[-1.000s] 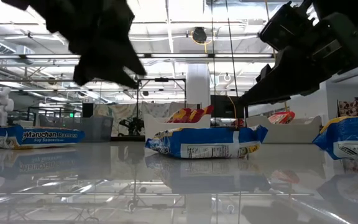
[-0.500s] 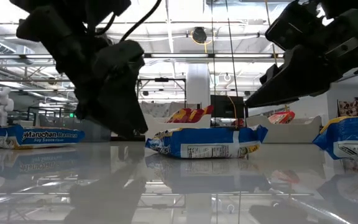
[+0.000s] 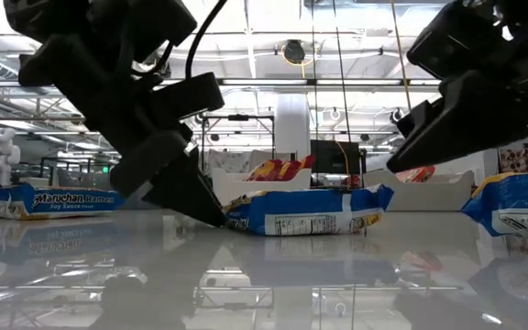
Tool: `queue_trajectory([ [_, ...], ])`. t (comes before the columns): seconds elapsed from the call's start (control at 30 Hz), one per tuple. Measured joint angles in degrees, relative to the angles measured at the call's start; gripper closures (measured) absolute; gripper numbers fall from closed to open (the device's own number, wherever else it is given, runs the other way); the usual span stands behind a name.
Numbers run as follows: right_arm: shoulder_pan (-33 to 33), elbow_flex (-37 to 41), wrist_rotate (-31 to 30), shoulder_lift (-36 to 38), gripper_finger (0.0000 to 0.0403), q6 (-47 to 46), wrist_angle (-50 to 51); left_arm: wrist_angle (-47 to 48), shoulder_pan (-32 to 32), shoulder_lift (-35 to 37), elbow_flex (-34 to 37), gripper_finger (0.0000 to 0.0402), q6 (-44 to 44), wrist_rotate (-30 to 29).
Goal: Sort Maruchan noodles
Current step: Put the middle blue noodle pack into the black bin
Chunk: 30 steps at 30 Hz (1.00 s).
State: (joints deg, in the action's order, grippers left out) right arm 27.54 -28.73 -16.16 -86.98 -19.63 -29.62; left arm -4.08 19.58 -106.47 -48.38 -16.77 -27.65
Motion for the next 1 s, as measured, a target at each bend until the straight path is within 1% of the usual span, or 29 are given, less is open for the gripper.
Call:
queue_trajectory([
  [0.13,0.6,0.0,-0.1,0.0,0.033,-0.9,1.4,-1.3,0.3,-0.9,0.0,0.0188,4.5,-2.5],
  [0.3,0.8,0.0,-0.1,0.0,0.033,-2.4,3.4,-4.0,0.0,-1.1,0.1,0.0188,10.3,-2.8],
  [0.4,1.2,0.0,-0.2,0.0,0.033,-2.7,3.8,-4.2,-0.6,-1.2,0.1,0.0188,10.9,-2.0],
  [0.53,1.6,0.0,-0.2,0.0,0.033,-2.7,3.8,-4.9,-1.8,-1.1,0.1,0.0189,10.9,1.3],
  [0.6,1.6,0.0,-0.2,0.0,0.033,-2.7,3.8,-5.3,-2.1,-1.1,0.1,0.0197,11.1,2.3],
  [0.7,1.6,0.0,-0.2,0.0,0.033,-3.3,3.8,-5.3,-2.0,-1.2,0.1,0.0229,12.3,3.0],
  [0.87,1.8,0.0,-0.2,0.0,0.033,-3.5,3.8,-5.4,-2.1,-1.2,0.1,0.0312,13.7,6.0],
  [1.0,1.8,0.0,-0.5,0.0,0.033,-3.6,3.8,-5.5,-1.9,-1.2,0.1,0.0374,15.8,6.8],
])
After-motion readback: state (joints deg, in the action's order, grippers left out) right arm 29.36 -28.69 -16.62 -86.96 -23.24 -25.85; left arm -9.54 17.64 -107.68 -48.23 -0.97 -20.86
